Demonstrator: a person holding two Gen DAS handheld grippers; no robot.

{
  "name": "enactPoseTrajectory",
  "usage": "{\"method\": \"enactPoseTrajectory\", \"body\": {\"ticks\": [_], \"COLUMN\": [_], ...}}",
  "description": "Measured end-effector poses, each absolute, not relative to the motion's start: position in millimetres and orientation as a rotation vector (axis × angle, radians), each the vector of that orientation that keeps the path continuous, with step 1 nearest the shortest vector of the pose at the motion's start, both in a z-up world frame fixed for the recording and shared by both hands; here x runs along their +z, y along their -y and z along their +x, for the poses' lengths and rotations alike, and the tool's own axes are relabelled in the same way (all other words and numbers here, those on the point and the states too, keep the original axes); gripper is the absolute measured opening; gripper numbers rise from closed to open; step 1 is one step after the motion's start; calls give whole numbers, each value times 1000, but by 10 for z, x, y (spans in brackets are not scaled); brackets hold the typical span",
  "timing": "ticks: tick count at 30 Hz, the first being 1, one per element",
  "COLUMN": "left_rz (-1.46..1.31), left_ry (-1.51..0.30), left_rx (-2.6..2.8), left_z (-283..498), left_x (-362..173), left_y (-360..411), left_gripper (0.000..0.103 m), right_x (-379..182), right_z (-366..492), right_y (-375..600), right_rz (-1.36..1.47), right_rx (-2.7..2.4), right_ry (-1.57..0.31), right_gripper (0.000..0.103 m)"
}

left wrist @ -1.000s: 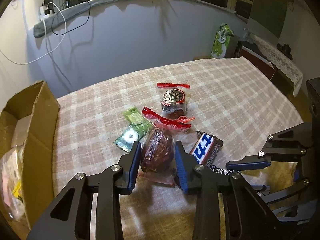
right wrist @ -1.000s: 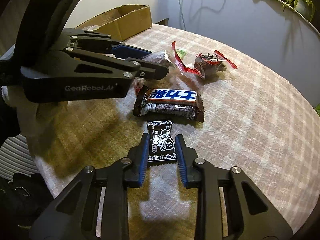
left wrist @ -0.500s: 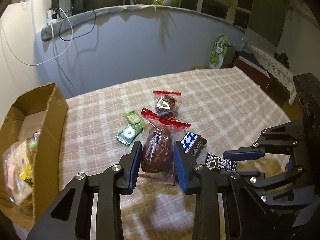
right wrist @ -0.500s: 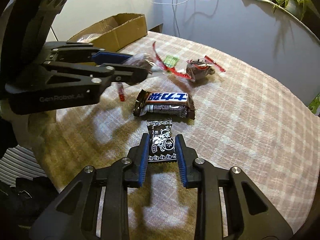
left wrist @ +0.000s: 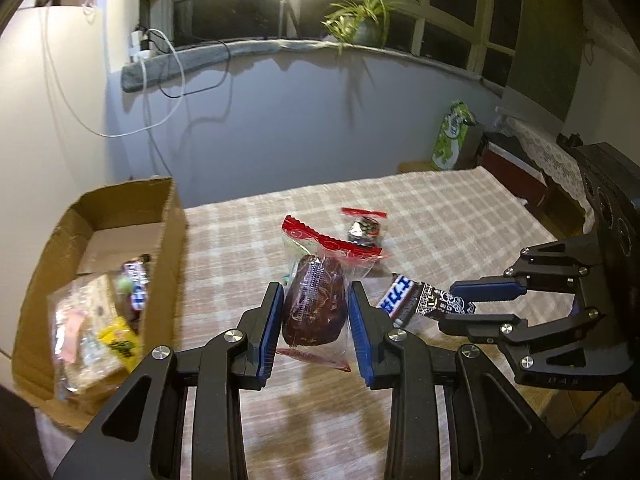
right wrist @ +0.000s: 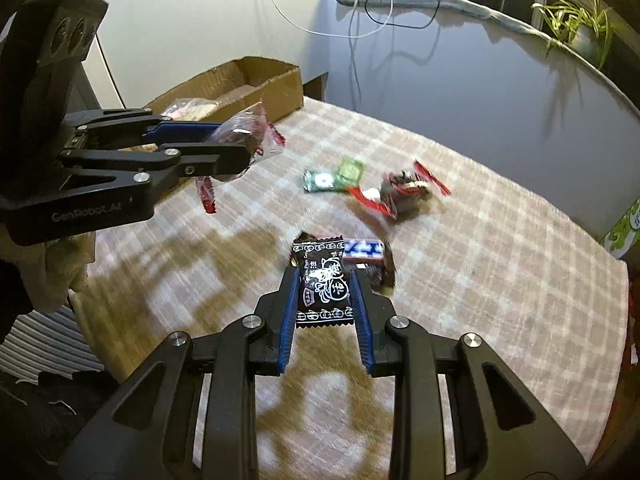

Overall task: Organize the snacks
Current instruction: 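Carry the brown snack bag and black candy over the cardboard box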

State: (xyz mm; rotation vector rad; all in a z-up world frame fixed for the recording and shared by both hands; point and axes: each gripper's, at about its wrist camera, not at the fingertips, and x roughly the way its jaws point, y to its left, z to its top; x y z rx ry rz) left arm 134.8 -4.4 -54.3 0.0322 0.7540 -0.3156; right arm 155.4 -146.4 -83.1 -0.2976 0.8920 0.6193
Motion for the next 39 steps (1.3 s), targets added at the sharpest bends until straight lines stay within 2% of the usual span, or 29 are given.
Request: {"method": "enactPoseTrajectory", "body": {"ticks": [25, 39], "left_rz": [-75, -114], "left_ry": [-694, -699], "left_rx": [-126, -35], "left_z": [1306, 1367], "left_x": [-408, -508], "left_y": [-1025, -1435], "left_gripper": [31, 31], "right_x": [-471, -489], "right_z": [2047, 2361], "right_y": [408, -308], "right_rz": [-354, -380], "right_rx": [711, 785], "right_ry": [-797, -781], "right_gripper": [27, 27]}}
